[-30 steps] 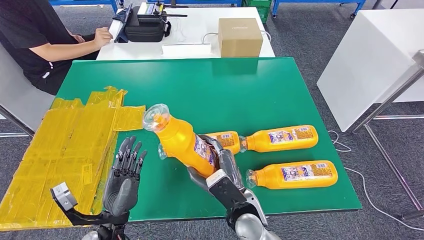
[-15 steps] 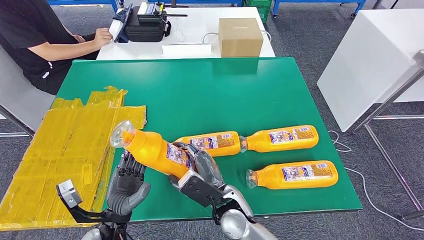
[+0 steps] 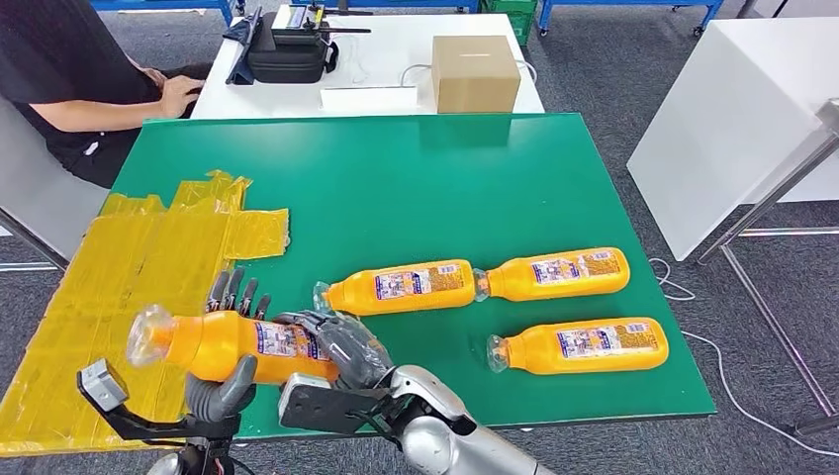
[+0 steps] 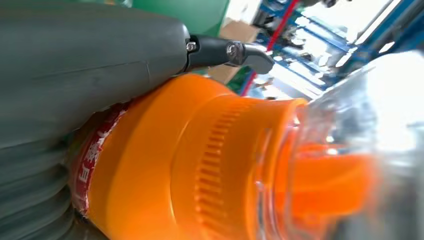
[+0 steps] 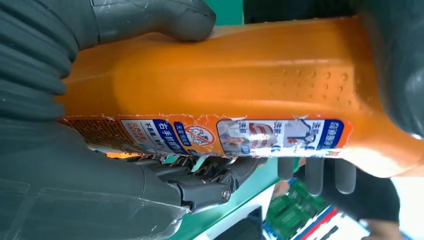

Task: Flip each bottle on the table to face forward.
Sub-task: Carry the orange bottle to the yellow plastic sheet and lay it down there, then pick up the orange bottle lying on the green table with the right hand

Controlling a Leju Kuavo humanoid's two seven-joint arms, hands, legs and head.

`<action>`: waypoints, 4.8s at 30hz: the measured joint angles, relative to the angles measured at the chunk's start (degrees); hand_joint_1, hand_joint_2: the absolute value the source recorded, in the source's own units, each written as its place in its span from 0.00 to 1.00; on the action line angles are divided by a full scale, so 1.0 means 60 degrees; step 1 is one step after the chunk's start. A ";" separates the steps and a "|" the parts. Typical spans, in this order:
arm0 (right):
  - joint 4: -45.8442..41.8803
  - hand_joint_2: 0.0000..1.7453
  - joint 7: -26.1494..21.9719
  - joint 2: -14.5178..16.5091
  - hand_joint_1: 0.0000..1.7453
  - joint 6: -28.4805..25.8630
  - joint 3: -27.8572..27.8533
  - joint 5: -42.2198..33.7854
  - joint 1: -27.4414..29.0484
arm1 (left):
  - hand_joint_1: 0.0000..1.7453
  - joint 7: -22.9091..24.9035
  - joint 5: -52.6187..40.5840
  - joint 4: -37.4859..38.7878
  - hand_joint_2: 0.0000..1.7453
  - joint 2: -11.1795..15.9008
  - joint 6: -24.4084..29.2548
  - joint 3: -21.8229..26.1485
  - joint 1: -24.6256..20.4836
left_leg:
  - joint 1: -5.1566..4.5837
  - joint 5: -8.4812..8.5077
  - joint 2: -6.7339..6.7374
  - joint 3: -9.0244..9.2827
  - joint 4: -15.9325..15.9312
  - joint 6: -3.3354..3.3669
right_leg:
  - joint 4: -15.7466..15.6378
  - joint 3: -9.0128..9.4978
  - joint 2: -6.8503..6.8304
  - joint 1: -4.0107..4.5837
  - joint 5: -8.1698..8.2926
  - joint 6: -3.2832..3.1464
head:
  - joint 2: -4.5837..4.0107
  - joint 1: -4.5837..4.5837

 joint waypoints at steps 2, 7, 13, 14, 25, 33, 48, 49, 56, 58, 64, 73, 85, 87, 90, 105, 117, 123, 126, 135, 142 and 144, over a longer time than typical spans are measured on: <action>0.0073 1.00 0.0061 0.0018 1.00 0.0084 0.0217 -0.0055 -0.0195 | 0.23 -0.0005 0.0147 0.0051 1.00 -0.0007 -0.0019 0.0111 0.0037 | -0.0001 0.0001 -0.0003 0.0000 0.0000 0.0001 | 0.0000 0.0001 0.0000 -0.0001 0.0000 0.0000 | 0.0000 0.0001; 0.0219 1.00 0.0143 0.0027 1.00 0.0134 0.0516 -0.0159 -0.0468 | 1.00 -0.0021 0.0309 0.0127 1.00 -0.0039 -0.0041 0.0284 0.0116 | -0.0003 0.0001 -0.0002 -0.0001 0.0000 0.0001 | -0.0001 0.0000 0.0000 -0.0002 0.0000 0.0000 | 0.0000 0.0002; 0.0308 1.00 0.0207 0.0027 1.00 0.0126 0.0612 -0.0231 -0.0543 | 1.00 -0.0062 0.0416 0.0169 1.00 -0.0131 -0.0044 0.0391 0.0157 | -0.0003 0.0000 -0.0002 0.0000 0.0000 0.0001 | -0.0002 -0.0001 0.0000 -0.0001 0.0000 0.0000 | 0.0000 0.0000; 0.0314 1.00 0.0211 0.0026 1.00 0.0121 0.0621 -0.0237 -0.0545 | 1.00 -0.0066 0.0424 0.0176 1.00 -0.0150 -0.0044 0.0400 0.0157 | -0.0003 0.0000 -0.0002 0.0000 0.0000 0.0001 | -0.0002 -0.0001 0.0000 -0.0001 0.0000 0.0000 | 0.0000 0.0000; 0.0326 1.00 0.0264 0.0008 1.00 -0.0151 0.0616 -0.0168 -0.0469 | 1.00 -0.0092 0.0595 0.0185 1.00 -0.0283 -0.0088 0.0479 0.0138 | -0.0002 0.0001 -0.0001 0.0000 0.0000 0.0001 | -0.0001 -0.0003 0.0000 -0.0001 0.0000 0.0000 | 0.0000 0.0000; 0.0310 0.00 0.0227 -0.0053 0.00 -0.0776 0.0541 0.0119 -0.0211 | 1.00 -0.0287 -0.0019 0.0167 1.00 -0.0349 0.0568 0.0522 0.0086 | -0.0003 0.0000 -0.0003 0.0000 0.0001 0.0001 | -0.0002 -0.0004 -0.0001 -0.0001 0.0000 0.0000 | 0.0000 -0.0001; -0.1726 0.00 -0.0435 -0.0846 0.00 -0.2336 -0.1843 0.0381 0.2105 | 1.00 0.0147 -1.1134 0.0138 1.00 0.0586 0.7827 0.1613 -0.0827 | -0.0001 0.0001 -0.0001 0.0002 0.0000 0.0001 | -0.0001 -0.0002 -0.0005 0.0000 0.0001 -0.0001 | 0.0000 0.0001; -0.1792 0.00 -0.0416 -0.0856 0.00 -0.2294 -0.1933 0.0386 0.2156 | 1.00 0.0431 -1.2034 0.0154 1.00 0.0653 0.8098 0.1671 -0.0873 | -0.0001 0.0001 -0.0003 0.0001 0.0000 0.0001 | -0.0001 -0.0002 -0.0005 0.0000 0.0001 -0.0001 | 0.0000 0.0003; -0.2035 0.00 -0.0188 -0.0862 0.00 -0.1859 -0.2327 0.0373 0.2293 | 1.00 0.2475 -1.7249 0.0785 1.00 0.1324 0.8403 0.1759 -0.1338 | -0.0001 0.0002 0.0000 0.0006 0.0000 0.0001 | -0.0001 -0.0001 -0.0003 0.0000 0.0003 -0.0003 | 0.0000 0.0001; -0.2091 0.00 -0.0089 -0.0863 0.00 -0.1729 -0.2372 0.0407 0.2303 | 1.00 0.2820 -1.7791 0.1225 1.00 0.1519 0.8019 0.1628 -0.1441 | -0.0001 0.0002 0.0001 0.0006 0.0000 0.0000 | -0.0001 -0.0001 -0.0002 0.0000 0.0003 -0.0003 | 0.0000 0.0001; -0.2259 0.00 0.0146 -0.0855 0.00 -0.1348 -0.2439 0.0513 0.2288 | 0.18 0.2929 -1.7723 0.2565 1.00 0.2030 0.6580 0.1010 -0.1585 | -0.0001 0.0002 0.0010 0.0004 0.0000 0.0000 | 0.0001 -0.0004 0.0001 0.0000 0.0002 -0.0003 | 0.0000 0.0001; -0.2279 0.50 0.0342 -0.0800 0.00 -0.1089 -0.2457 0.0617 0.2165 | 0.00 0.3079 -1.8007 0.3761 0.00 0.2433 0.6134 0.0510 -0.1924 | -0.0002 0.0002 -0.0007 0.0016 -0.0001 0.0001 | -0.0001 0.0018 -0.0004 -0.0002 0.0002 -0.0003 | 0.0000 0.0002; -0.2241 1.00 0.1069 -0.0982 0.00 -0.1139 -0.2598 0.1519 0.2061 | 0.00 0.2144 -1.6163 0.3826 0.00 0.2384 0.7908 0.0705 -0.1702 | -0.0001 0.0023 0.0001 0.0013 -0.0002 -0.0009 | 0.0000 0.0008 -0.0002 0.0000 0.0021 -0.0028 | 0.0000 0.0000; -0.2197 1.00 0.1225 -0.1075 0.00 -0.1239 -0.2709 0.1903 0.2022 | 0.00 0.1256 -1.4729 0.3421 0.00 0.2182 0.8429 0.0938 -0.1560 | -0.0003 0.0023 -0.0003 0.0007 -0.0001 -0.0008 | -0.0001 0.0006 -0.0004 -0.0001 0.0021 -0.0028 | 0.0000 0.0002; -0.2084 1.00 0.1421 -0.1212 0.00 -0.1280 -0.2884 0.2453 0.1887 | 0.00 0.0182 -1.2897 0.2721 0.00 0.1818 0.8539 0.1259 -0.1423 | -0.0005 0.0022 -0.0004 0.0003 -0.0001 -0.0008 | -0.0003 0.0006 -0.0004 -0.0003 0.0022 -0.0026 | 0.0000 0.0002; -0.1753 1.00 0.1813 -0.1546 0.00 -0.1272 -0.3298 0.3188 0.1545 | 0.00 -0.1222 -0.9877 0.0892 0.00 0.0692 0.7794 0.2067 -0.1318 | -0.0001 0.0023 -0.0002 0.0002 -0.0001 -0.0008 | -0.0001 0.0003 -0.0003 0.0001 0.0023 -0.0026 | 0.0000 0.0002; -0.1195 1.00 0.2330 -0.1707 0.00 -0.0902 -0.3346 0.3729 0.0800 | 0.00 -0.1861 -0.4847 0.0075 0.00 -0.0125 0.5343 0.2349 -0.1185 | -0.0005 0.0026 -0.0001 -0.0002 0.0000 -0.0003 | -0.0003 0.0003 -0.0002 -0.0003 0.0032 -0.0013 | 0.0000 0.0001; 0.0625 1.00 0.2591 -0.1672 0.00 -0.0081 -0.3231 0.3980 -0.0849 | 0.00 -0.1516 -0.3033 -0.0409 0.00 -0.0789 0.4301 0.1975 -0.0908 | -0.0014 0.0041 -0.0003 -0.0002 0.0002 0.0014 | -0.0003 0.0002 -0.0002 -0.0012 0.0047 0.0007 | 0.0000 0.0000; 0.1358 1.00 0.2639 -0.1594 0.00 0.0020 -0.3133 0.4048 -0.1381 | 0.00 -0.1458 -0.2857 -0.0551 0.00 -0.0975 0.4208 0.1738 -0.0818 | -0.0014 0.0042 -0.0005 -0.0004 0.0003 0.0015 | -0.0002 0.0002 -0.0004 -0.0012 0.0047 0.0008 | 0.0000 -0.0001; 0.3585 1.00 0.2947 -0.1185 0.00 0.0500 -0.2701 0.4513 -0.2635 | 0.00 -0.1268 -0.2633 -0.0723 0.00 -0.1092 0.4146 0.1200 -0.0797 | -0.0013 0.0044 -0.0004 -0.0008 0.0003 0.0014 | 0.0000 -0.0002 -0.0003 -0.0012 0.0048 0.0008 | 0.0000 0.0000; 0.5007 1.00 0.2875 -0.0651 0.00 0.1073 -0.2384 0.4673 -0.3293 | 0.00 -0.1096 -0.2424 -0.0734 0.00 -0.1107 0.4208 0.1025 -0.0925 | -0.0013 0.0047 -0.0004 -0.0006 0.0003 0.0012 | 0.0000 -0.0002 -0.0003 -0.0011 0.0049 0.0009 | 0.0000 -0.0002; 0.5290 1.00 0.2757 -0.0536 0.00 0.1335 -0.2303 0.4629 -0.3369 | 0.00 -0.1095 -0.2346 -0.0734 0.00 -0.1107 0.4226 0.0994 -0.0962 | -0.0013 0.0048 -0.0005 -0.0007 0.0003 0.0012 | 0.0000 -0.0002 -0.0004 -0.0012 0.0049 0.0009 | 0.0000 -0.0001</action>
